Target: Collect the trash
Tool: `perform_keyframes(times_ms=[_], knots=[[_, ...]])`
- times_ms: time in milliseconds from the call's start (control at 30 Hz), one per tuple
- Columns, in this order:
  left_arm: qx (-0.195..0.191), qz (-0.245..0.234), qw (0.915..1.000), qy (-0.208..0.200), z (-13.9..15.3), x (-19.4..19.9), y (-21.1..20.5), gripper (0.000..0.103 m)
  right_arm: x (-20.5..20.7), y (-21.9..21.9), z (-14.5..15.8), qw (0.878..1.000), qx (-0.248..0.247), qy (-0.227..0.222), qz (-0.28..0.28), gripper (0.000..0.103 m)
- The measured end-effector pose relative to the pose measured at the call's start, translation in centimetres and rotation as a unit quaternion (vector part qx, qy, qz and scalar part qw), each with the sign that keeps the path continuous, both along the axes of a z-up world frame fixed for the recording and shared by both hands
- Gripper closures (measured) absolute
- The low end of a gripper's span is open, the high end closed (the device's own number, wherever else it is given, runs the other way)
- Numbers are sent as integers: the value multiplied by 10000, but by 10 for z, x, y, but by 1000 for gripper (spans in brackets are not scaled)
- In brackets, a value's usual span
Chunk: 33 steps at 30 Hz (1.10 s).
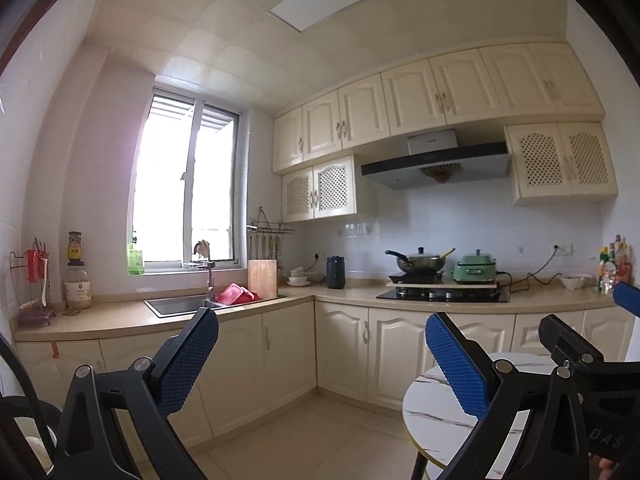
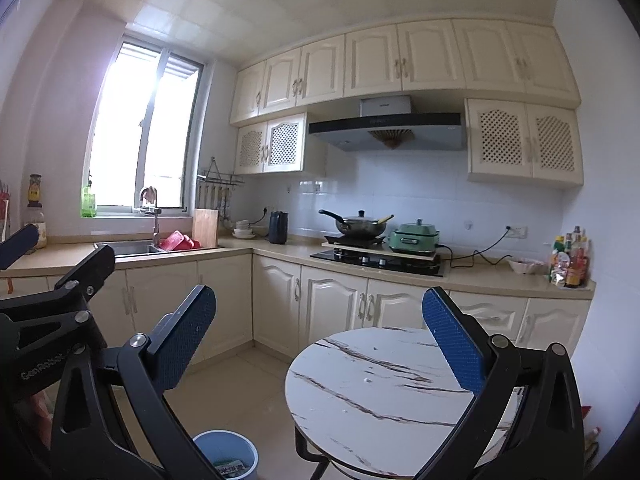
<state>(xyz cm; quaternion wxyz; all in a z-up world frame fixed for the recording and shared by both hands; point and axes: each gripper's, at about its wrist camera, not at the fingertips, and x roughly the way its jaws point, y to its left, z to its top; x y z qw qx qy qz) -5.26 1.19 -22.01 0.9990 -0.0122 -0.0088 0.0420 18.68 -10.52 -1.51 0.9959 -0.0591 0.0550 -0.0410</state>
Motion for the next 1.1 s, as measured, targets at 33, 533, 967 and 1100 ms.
perform_keyframes(times_ms=[33,533,967,1100], knots=[[2,6,10000,5,1,0,-1,1,0,1,0,10000,-4,-6,-12,0],[-54,-84,9999,74,46,42,-2,1,-8,5,-3,9994,45,-181,-296,0],[-6,-112,9999,116,59,52,14,1,-7,0,0,9994,92,-153,-304,0],[6,-132,9998,134,67,58,19,1,-6,-2,-1,9993,110,-144,-315,0]])
